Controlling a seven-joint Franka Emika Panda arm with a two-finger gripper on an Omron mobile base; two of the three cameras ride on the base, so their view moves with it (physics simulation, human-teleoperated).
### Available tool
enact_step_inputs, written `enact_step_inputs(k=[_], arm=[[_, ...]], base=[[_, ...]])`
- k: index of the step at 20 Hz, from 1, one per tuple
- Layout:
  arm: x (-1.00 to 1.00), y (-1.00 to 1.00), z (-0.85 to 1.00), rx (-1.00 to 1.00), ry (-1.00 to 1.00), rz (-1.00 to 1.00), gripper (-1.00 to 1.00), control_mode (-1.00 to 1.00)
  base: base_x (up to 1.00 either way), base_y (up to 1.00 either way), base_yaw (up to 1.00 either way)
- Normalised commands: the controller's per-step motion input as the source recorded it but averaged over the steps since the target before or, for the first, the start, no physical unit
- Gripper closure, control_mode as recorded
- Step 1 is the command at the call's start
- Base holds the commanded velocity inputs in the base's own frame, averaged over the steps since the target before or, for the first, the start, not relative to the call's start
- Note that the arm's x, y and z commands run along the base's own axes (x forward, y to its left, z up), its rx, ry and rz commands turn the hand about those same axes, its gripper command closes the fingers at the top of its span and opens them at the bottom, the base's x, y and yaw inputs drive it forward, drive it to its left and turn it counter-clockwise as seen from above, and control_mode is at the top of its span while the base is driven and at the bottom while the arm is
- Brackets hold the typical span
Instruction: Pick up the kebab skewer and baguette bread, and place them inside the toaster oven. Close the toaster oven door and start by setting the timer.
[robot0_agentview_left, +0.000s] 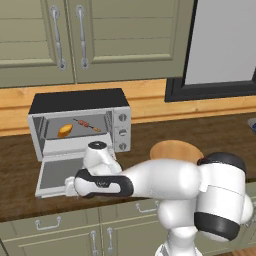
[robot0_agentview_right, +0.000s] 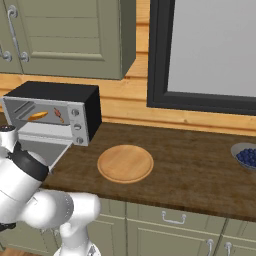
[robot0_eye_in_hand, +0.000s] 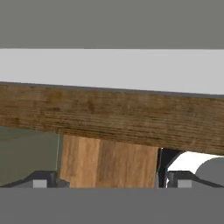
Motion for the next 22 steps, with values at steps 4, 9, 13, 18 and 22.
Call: enact_step_inputs(k=[4,9,13,18,22], arm=[[0.14,0.0,-0.04,-0.09,-0.08,0.0,-1.0,-1.0],[0.0,0.0,-0.19,-0.09,-0.09,0.0,-1.0,-1.0],[0.02,0.0,-0.3,-0.06,-0.07,0.0,-1.0,-1.0],[0.33,0.0,-0.21,-0.01,-0.06,0.0,-1.0,-1.0],[0.39,0.0,-0.14,0.0,-0.04,0.0,-1.0,-1.0]], base=[[0.0,0.0,0.0],[0.0,0.0,0.0],[0.0,0.0,0.0],[0.0,0.0,0.0],[0.0,0.0,0.0]])
